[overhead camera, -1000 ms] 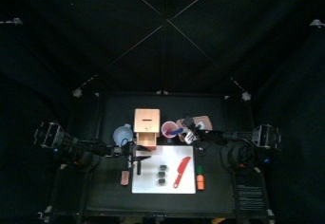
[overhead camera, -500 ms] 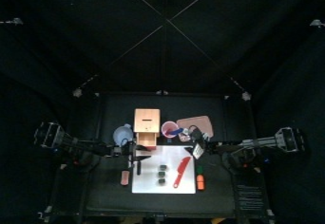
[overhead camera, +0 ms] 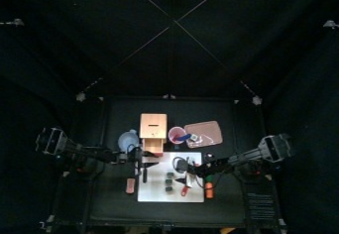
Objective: Place sushi on board then cut the sushi with the knife then place the pieces on the plate
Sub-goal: Place the 4 sushi pieces on the plate
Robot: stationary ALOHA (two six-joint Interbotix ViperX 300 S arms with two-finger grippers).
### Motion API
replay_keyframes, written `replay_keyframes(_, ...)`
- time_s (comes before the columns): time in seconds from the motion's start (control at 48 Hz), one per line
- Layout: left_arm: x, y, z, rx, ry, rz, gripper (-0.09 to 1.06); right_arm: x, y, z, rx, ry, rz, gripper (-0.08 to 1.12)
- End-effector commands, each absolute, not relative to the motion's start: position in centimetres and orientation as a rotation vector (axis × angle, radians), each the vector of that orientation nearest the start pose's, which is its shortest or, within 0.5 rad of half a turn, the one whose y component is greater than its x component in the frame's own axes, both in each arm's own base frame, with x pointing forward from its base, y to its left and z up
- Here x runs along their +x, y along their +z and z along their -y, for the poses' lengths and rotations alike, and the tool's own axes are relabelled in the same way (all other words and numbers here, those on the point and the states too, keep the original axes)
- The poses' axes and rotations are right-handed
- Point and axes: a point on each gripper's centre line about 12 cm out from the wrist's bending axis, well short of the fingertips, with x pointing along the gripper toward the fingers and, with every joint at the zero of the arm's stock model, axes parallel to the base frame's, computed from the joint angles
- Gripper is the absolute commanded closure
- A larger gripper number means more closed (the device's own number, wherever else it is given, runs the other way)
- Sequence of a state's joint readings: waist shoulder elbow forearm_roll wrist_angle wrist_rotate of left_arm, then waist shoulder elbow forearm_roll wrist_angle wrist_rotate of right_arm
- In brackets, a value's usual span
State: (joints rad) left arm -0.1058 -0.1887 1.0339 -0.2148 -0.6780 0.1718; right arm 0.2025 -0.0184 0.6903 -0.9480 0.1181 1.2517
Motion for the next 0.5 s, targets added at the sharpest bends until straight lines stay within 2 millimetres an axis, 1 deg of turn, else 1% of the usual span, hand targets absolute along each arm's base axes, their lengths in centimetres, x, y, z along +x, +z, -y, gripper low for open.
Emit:
replay_keyframes(0.021,32.1,19.3,1.7,0.021,0.032,-0.159,0.23,39.2,16.9,-6.6,0.159,-0.009,-0.71,0.11)
replay_keyframes(0.125,32.1,19.1,1.9,0.022,0.027,-0.164,0.23,40.1,16.1,-6.5,0.139,-0.024,-0.728,0.11)
replay_keyframes(0.208,32.1,19.1,1.9,0.024,0.024,-0.165,0.23,40.3,15.8,-6.4,0.134,-0.028,-0.734,0.11)
replay_keyframes(0.312,32.1,19.0,2.0,0.024,0.023,-0.166,0.23,40.2,15.1,-5.6,0.136,-0.048,-0.751,0.12)
replay_keyframes(0.5,32.0,19.0,1.9,0.024,0.024,-0.168,0.23,39.9,14.0,-5.0,0.142,-0.067,-0.78,0.13)
